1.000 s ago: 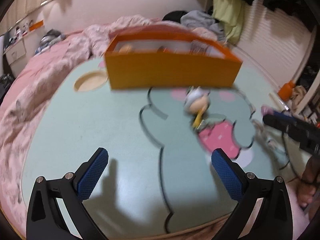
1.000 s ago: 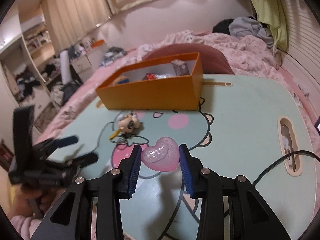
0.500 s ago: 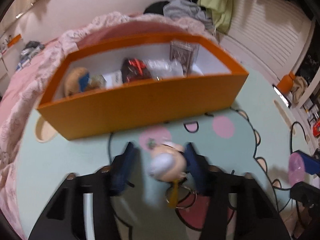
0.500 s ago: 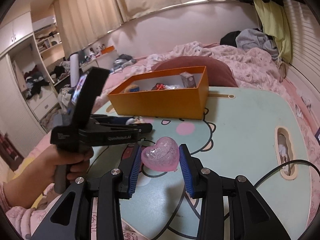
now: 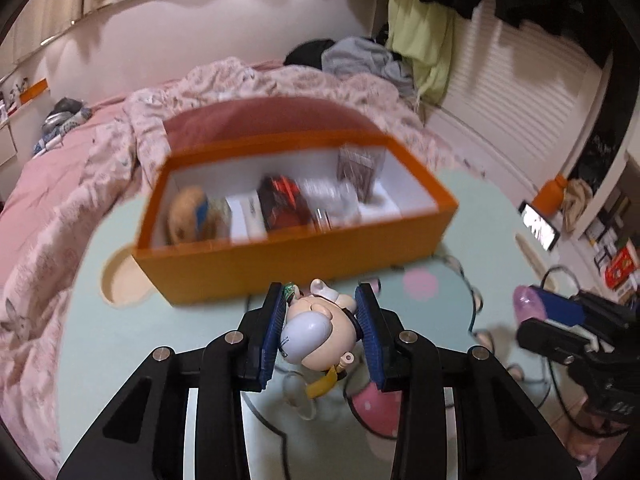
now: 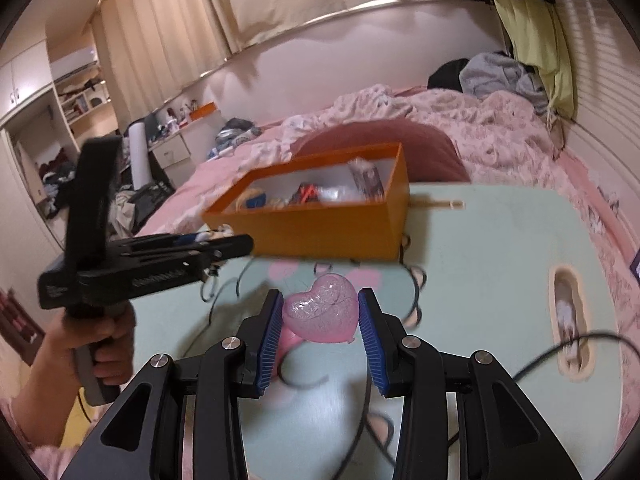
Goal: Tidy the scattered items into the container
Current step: 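Lower the heart item and keychain into the orange box and open both grippers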
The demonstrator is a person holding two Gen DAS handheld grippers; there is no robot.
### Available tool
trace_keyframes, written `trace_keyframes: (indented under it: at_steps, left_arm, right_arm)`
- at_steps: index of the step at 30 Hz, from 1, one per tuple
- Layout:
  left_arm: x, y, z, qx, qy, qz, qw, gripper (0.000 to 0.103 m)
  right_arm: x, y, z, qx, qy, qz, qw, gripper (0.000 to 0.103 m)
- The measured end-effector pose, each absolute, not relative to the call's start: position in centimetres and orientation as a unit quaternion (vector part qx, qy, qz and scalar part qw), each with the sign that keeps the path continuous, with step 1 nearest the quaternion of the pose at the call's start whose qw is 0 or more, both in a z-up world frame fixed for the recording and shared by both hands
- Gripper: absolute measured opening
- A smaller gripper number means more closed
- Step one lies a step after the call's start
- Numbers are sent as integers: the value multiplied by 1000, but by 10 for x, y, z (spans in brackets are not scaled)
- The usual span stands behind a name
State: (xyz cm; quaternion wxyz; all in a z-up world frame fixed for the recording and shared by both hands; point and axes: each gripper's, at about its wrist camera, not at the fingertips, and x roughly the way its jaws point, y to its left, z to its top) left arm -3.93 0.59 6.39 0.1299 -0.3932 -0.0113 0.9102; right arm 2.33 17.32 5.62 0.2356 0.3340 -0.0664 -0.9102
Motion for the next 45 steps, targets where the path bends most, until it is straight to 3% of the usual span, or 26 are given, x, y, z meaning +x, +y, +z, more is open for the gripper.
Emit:
trace_keyframes:
  at_steps: [11,21,23,26,29,45]
  left_arm:
    - [-116,-10,112,-380,-12,920,96,37]
    - [-174,-14,88,-419,-2,907,40,38]
    - [-177,-17,80,-440,-25,896,48,42]
    - [-171,-23,71,-454,-56,889,32,63]
    - [-159,-27,71,-440,-66,895,29,71]
    - [-136,-34,71,-449,-47,891,40,72]
  right_arm:
    - [-75,140,106,314,-35,-930,190,37]
    - [-150,114,76,375,-19,-917,137,38]
    - [-151,116,73,378,-26,-916,133,51]
    - [-144,122,77,363,-32,-923,122,73]
    - [-138,124,81,359,-30,-926,115,76]
    - [-127,116,71,385,-7,-918,93,76]
